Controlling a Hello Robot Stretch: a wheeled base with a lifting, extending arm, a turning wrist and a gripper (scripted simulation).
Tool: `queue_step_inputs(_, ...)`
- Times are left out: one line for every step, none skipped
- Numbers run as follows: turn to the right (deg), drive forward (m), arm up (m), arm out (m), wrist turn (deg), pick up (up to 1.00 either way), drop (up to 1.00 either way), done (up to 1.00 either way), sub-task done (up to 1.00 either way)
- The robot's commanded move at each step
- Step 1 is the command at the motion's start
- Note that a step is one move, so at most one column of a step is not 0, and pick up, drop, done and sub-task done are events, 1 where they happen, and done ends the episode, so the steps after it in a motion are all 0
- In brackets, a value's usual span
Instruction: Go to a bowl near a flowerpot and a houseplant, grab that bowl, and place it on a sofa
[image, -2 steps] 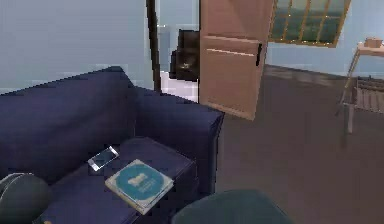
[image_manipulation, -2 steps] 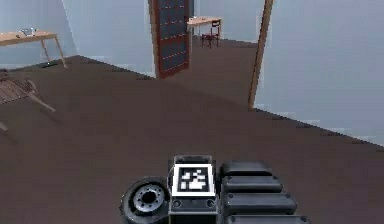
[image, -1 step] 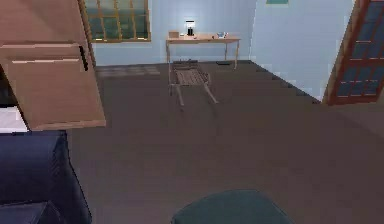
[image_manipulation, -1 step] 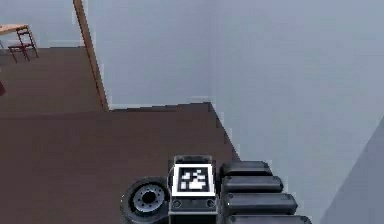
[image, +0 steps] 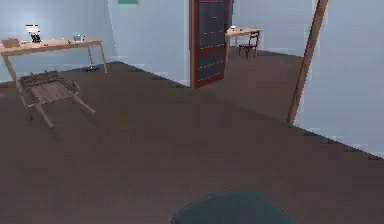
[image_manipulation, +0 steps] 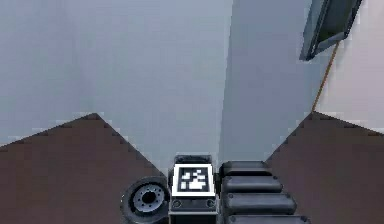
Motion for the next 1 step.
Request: queue_step_inputs(45.0,0.0,0.0,0.0,0.0,0.0,0.0,0.0,0.0)
